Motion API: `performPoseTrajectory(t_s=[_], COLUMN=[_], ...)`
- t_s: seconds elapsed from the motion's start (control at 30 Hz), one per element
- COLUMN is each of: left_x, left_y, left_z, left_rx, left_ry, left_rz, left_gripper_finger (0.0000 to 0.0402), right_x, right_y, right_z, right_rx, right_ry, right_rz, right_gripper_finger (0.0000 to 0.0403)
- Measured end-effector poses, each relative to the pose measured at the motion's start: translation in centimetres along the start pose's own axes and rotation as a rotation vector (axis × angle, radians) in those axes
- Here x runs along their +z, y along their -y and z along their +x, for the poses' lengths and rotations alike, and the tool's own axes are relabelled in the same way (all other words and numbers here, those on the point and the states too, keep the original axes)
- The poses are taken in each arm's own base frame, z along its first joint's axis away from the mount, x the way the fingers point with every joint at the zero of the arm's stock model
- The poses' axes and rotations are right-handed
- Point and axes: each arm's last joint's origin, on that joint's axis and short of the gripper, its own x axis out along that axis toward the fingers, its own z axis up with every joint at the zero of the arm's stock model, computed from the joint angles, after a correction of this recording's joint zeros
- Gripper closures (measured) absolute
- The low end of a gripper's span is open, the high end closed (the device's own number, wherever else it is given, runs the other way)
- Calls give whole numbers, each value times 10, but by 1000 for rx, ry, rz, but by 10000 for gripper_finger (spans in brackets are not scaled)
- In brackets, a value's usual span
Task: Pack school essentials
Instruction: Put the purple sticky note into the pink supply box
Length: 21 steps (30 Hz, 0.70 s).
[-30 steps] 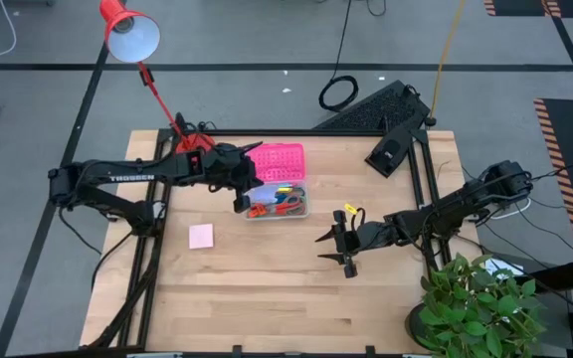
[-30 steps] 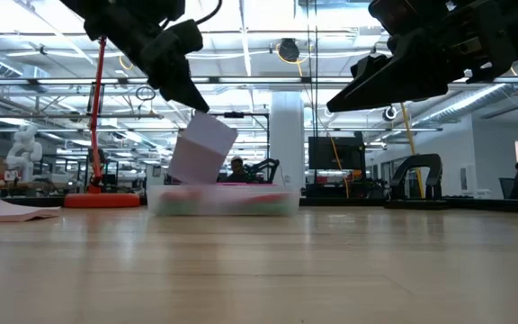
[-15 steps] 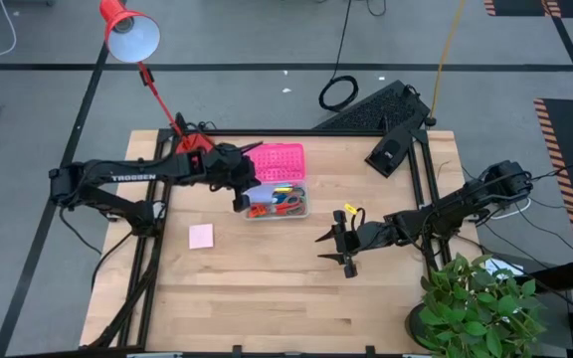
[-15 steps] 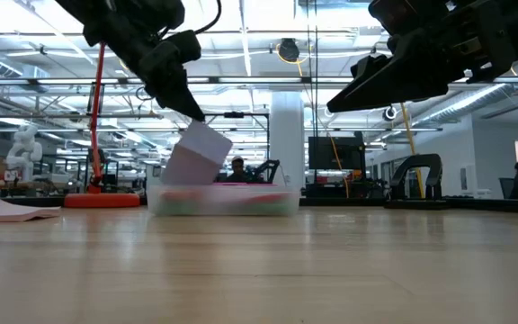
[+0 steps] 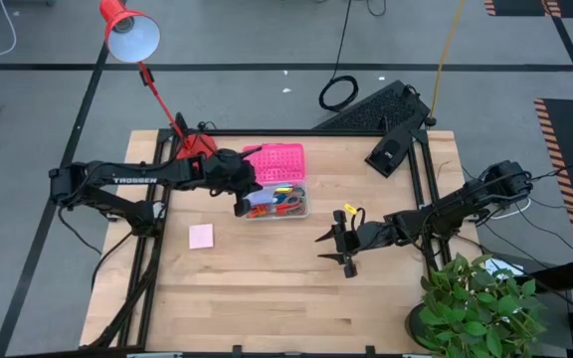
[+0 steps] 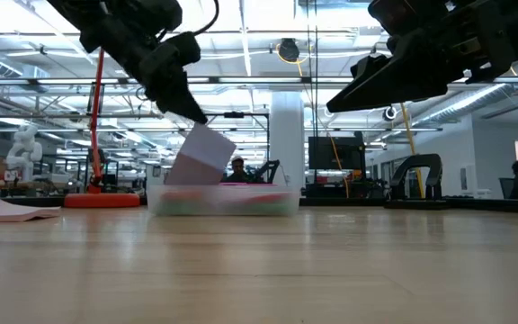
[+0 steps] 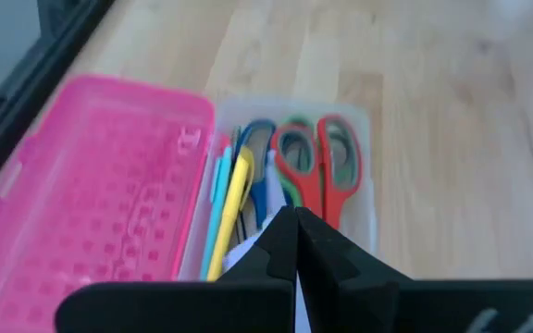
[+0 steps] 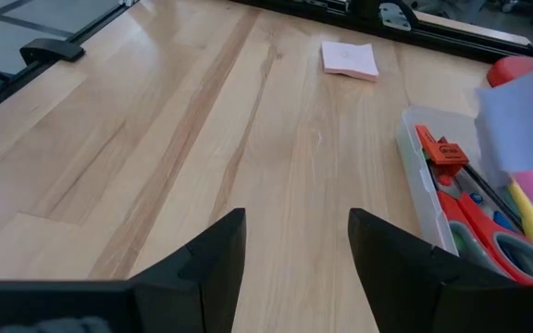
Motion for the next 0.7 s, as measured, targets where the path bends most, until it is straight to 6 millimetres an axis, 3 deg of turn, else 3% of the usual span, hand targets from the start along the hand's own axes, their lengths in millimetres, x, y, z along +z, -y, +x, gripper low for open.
performPoseTrajectory(t_s=[0.47,0.7], left_x=[31,36], left_y=[2,0], left_z=[-8,11], left_rx=[-8,-25], left_ry=[328,394], left_rz=[69,64], left_gripper_finger=[400,400], right_x=[0,0], right_y=[0,0], right_z=[0,0], right_rx=[0,-1], right_ry=[0,0], right_rz=[0,-1], right_gripper_finger=[218,218])
